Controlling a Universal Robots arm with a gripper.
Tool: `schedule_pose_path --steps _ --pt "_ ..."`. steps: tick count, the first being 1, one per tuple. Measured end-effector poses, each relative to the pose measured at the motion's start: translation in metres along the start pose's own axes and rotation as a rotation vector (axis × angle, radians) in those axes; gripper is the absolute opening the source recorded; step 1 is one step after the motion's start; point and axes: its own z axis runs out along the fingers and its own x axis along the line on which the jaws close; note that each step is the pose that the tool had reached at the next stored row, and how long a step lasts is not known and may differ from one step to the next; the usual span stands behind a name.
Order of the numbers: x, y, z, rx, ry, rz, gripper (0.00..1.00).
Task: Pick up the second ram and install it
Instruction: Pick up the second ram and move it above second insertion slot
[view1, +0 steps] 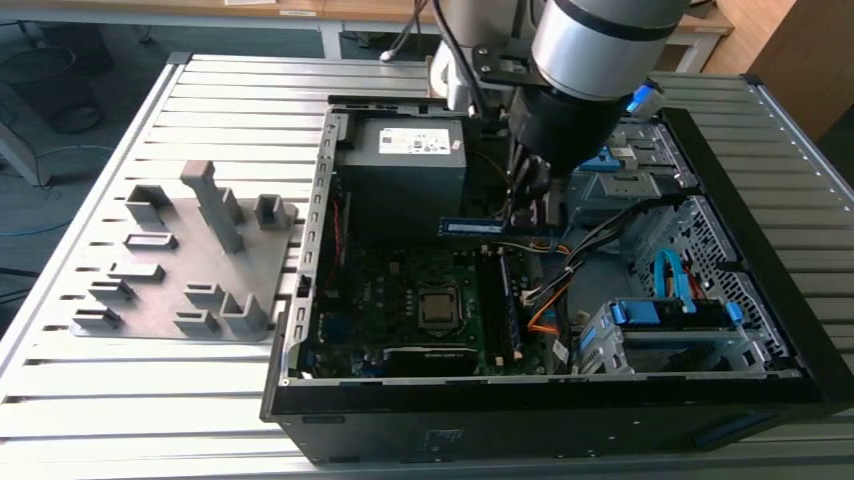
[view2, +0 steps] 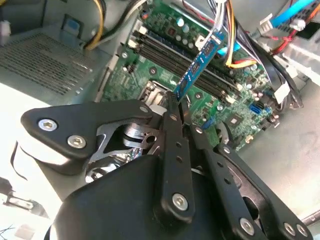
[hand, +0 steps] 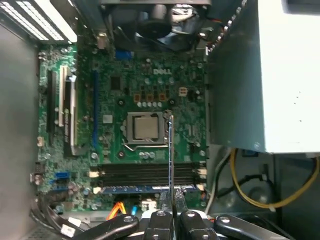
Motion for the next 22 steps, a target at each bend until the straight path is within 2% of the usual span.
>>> schedule_pose_path --steps 5,15,17,19,20,22 --pt "0.0156 0.0041 0.0008 0.0000 -0.0002 0.000 0.14" --pt "0.0587 0.0035 0.0030 0.0000 -0.0003 0.000 0.14" --pt "0.0650 0.0032 0.0038 0.0000 -0.0002 0.000 0.14" --pt "0.0686 0.0030 0.0041 -0.0001 -0.0038 0.000 0.14" --pt "0.0696 0.0030 0.0042 -0.0003 -0.0082 -0.001 0.14" --pt "0.0700 0.0035 0.0042 -0.0008 -0.0243 -0.002 0.14"
